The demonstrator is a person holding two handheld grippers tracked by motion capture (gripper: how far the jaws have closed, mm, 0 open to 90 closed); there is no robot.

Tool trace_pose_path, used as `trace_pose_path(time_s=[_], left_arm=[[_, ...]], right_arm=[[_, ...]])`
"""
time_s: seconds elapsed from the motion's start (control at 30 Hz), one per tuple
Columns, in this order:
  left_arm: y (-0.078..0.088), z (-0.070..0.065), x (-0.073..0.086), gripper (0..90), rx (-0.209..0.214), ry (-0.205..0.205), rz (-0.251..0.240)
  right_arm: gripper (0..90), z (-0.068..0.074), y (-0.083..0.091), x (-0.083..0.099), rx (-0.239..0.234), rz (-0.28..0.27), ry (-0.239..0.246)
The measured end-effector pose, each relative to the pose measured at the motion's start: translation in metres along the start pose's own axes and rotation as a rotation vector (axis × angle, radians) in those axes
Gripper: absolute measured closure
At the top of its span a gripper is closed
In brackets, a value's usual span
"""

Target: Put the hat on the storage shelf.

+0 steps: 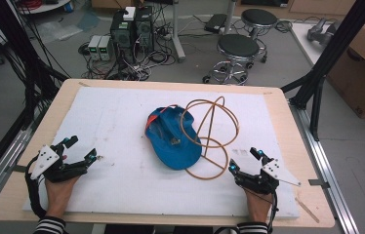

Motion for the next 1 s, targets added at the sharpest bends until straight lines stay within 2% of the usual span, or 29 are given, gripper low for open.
trace_pose_path(time_s=[0.2,0.5,1.0], left_arm=[[0.0002,-0.0003,0.0002,15.7,-0.001,-0.006,0.003],[0.0001,-0.0003,0.0002,15.9,-0.002,-0.004,0.002],[0.0003,-0.0003,0.0001,16.6,0.003,-0.005,0.001]], right_arm=[[11.2,0.0005,0.0000,-0.0002,-0.001,-0.005,0.014],[11.2,0.0005,0.0005,-0.0001,-0.002,-0.005,0.003],[11.2,0.0010,0.0001,-0.0001,0.008,-0.003,0.015]])
Point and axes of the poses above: each handheld gripper's, and its own axes: y roughly backward along the jaws, x roughly out of its underside, z roughly to its left, the point moved 4 cm from there along -y, roughly forward along the jaws, and after that the axes turned 12 degrees about y, right-handed, at the moved point
